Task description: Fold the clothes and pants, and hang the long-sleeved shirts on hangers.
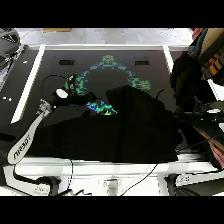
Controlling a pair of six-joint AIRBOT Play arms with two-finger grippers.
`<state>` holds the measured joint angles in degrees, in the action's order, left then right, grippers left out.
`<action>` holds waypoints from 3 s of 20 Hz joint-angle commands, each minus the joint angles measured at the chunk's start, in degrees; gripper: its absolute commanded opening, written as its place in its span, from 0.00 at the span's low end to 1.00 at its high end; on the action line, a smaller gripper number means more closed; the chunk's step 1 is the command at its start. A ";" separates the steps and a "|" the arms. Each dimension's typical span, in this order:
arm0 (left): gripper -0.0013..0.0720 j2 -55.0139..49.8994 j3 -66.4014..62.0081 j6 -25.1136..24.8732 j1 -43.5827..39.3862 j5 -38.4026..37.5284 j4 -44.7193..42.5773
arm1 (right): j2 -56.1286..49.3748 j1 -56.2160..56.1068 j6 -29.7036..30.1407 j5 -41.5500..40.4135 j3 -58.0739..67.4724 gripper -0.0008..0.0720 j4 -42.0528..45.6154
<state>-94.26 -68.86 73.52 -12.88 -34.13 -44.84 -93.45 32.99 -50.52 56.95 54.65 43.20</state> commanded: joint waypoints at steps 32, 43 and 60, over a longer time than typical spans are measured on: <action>0.03 -4.90 -21.92 -14.03 -3.08 6.54 -14.99 | 13.57 3.93 5.16 10.82 6.05 0.04 -4.55; 0.03 9.81 -21.94 -61.55 -11.69 8.24 -21.31 | 15.28 4.22 5.01 12.70 6.05 0.04 -3.50; 0.95 8.50 -21.90 -22.84 -42.16 -19.21 -11.72 | 15.28 4.24 4.48 12.48 6.05 0.04 -1.01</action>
<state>-85.60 -90.78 47.88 -51.03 -52.18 -56.84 -78.17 37.23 -45.65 69.43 60.71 41.87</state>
